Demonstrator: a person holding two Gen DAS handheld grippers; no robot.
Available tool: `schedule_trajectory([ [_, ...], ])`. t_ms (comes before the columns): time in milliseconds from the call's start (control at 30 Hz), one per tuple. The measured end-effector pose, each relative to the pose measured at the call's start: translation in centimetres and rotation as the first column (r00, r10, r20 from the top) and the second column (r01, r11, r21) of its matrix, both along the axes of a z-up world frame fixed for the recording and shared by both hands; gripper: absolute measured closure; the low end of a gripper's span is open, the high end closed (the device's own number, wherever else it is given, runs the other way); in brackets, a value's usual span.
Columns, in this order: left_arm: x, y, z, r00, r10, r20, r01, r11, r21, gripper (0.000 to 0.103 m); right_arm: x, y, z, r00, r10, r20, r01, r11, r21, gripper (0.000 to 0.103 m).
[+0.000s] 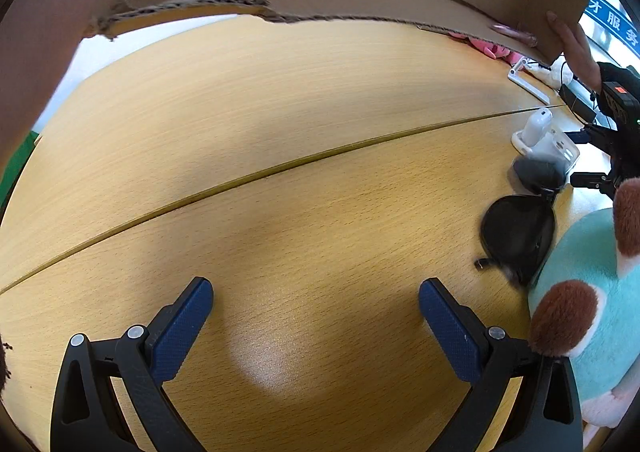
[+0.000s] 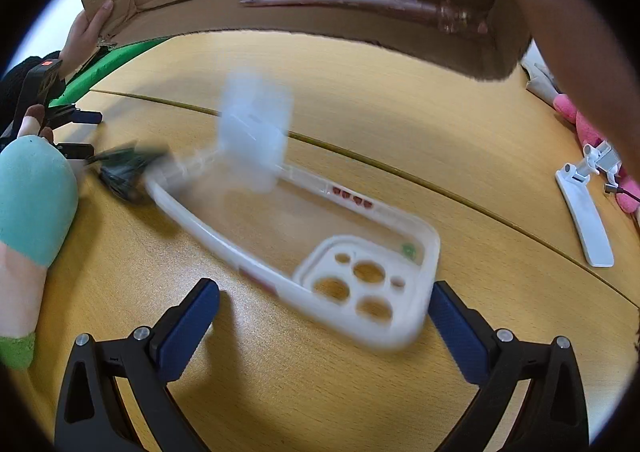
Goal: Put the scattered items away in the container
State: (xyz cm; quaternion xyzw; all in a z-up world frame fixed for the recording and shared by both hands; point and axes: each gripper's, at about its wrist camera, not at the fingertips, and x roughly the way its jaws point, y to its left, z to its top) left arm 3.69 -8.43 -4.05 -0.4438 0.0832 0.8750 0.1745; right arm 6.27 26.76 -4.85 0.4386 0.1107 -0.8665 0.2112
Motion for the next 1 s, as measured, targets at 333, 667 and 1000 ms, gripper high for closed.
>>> schedule_trajectory([
  [333, 0.31, 0.15, -0.33, 1.000, -0.001, -0.003, 0.001, 1.000, -0.002, 0.000, -0.02, 0.12, -0.02, 1.000, 0.000, 0.000, 0.000, 1.000, 0.000, 0.000],
  [667, 0.50, 0.01, -0.34, 1.000, -0.002, -0.004, 0.002, 1.000, -0.002, 0.000, -0.14, 0.18, 0.17, 1.000, 0.001, 0.001, -0.001, 1.000, 0.000, 0.000],
  [1000, 0.50, 0.10, -0.31, 1.000, -0.002, -0.003, 0.002, 1.000, -0.002, 0.000, -0.13, 0.14, 0.18, 1.000, 0.001, 0.001, -0.001, 1.000, 0.000, 0.000],
])
